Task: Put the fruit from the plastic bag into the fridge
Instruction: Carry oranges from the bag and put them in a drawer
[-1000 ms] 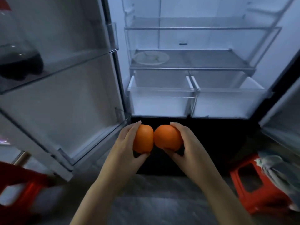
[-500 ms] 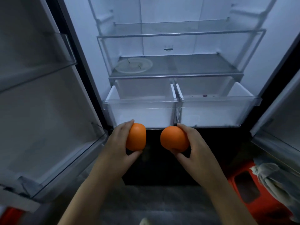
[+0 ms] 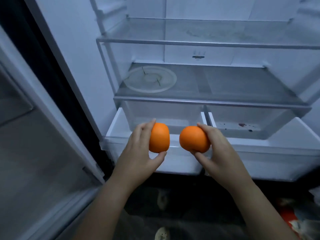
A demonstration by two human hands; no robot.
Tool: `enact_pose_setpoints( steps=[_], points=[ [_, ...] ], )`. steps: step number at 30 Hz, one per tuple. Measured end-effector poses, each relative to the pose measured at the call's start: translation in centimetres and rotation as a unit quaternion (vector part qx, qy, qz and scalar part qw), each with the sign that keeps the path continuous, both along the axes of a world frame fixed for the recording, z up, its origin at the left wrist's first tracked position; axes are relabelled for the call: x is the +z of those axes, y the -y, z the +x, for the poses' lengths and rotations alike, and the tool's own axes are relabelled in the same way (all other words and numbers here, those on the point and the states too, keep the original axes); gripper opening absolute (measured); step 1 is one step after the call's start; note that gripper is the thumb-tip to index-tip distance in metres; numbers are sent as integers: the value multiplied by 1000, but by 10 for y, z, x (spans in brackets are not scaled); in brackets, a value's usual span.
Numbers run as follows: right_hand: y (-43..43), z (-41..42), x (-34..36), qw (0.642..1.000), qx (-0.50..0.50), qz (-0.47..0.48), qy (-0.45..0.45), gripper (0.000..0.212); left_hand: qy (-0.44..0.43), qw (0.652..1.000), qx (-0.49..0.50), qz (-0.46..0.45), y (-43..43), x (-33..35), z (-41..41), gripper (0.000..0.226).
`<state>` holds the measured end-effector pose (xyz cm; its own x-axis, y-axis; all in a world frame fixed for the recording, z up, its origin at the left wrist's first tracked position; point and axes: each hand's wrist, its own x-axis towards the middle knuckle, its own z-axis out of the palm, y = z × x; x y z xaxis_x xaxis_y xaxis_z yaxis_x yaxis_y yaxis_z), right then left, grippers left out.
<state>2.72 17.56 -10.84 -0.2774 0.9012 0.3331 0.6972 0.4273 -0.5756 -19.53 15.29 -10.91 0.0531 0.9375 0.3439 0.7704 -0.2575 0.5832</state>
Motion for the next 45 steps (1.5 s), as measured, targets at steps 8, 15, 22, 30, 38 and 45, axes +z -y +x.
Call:
enact_pose_setpoints(
  steps=[8,15,22,30,38,45],
  points=[
    [-77,-11,-12,1000,-2,-26,2,67,-28,999,2,-41,-81,-4,-17,84],
    [-119,-11,-11,997,47,-48,41,67,-43,996,20,-81,-107,-11,-27,85],
    [-161,-18,-19,972,130,-80,181,75,-105,986,-15,-125,-131,-14,-46,66],
    [-188,-43,-29,927,227,-146,262,60,-142,959,-44,-241,-150,-28,-56,66],
    [-208,-53,-47,914,290,-235,157,85,-53,960,-33,-272,-154,-38,-59,68],
    [-212,-61,-49,895,286,-323,117,58,-84,957,-24,-277,-162,-46,-61,75]
  ],
)
